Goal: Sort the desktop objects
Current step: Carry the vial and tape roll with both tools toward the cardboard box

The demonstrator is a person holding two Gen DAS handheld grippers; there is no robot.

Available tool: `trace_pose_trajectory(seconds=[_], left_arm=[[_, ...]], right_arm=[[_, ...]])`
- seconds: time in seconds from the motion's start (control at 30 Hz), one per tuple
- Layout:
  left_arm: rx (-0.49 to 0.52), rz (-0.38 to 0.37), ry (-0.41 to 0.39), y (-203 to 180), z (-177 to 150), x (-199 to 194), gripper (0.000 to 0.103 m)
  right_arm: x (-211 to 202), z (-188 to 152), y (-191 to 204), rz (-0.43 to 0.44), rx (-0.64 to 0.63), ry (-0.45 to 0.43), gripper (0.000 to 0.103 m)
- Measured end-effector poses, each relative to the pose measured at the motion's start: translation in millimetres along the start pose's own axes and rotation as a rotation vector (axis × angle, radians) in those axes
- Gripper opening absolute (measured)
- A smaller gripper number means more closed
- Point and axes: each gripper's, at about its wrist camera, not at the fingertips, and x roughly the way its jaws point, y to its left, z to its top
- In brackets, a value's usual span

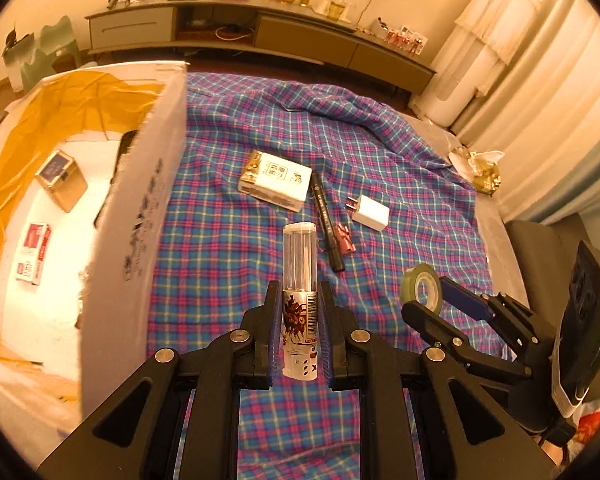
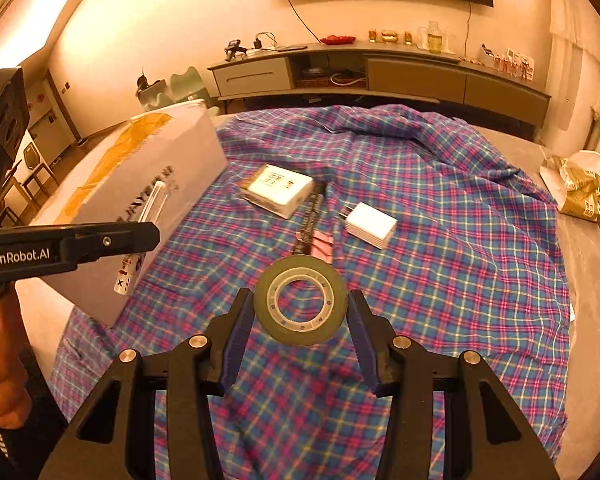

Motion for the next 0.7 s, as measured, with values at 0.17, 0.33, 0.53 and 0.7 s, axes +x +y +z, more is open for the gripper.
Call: trace_pose_trajectory(seconds=[0.17,0.33,0.53,0.7], left_arm=[[0.008,-0.012,-0.019,11.0,-6.8,-20.8,0.018],[0.000,-0.023,-0.041,25.6,-11.6,-40.2,0.018],[-0.018,-0.029,-0.066,48.8,-14.9,-61.2,0.018],[-0.032,-0.029,-0.087,68.9,-16.9,-76.5,0.018]], right_arm=[[-7.8,1.1,24.7,0.014,-0.022,-0.007,0.049],[-17.1,6.3,50.5,0.032,-0.052,-0.017,0.049],[-20.2,14.5,74.7,0.051,-0.073,-0.016,0.049],[-16.3,17.2,93.1,0.078,-0.072,0.003,0.049]])
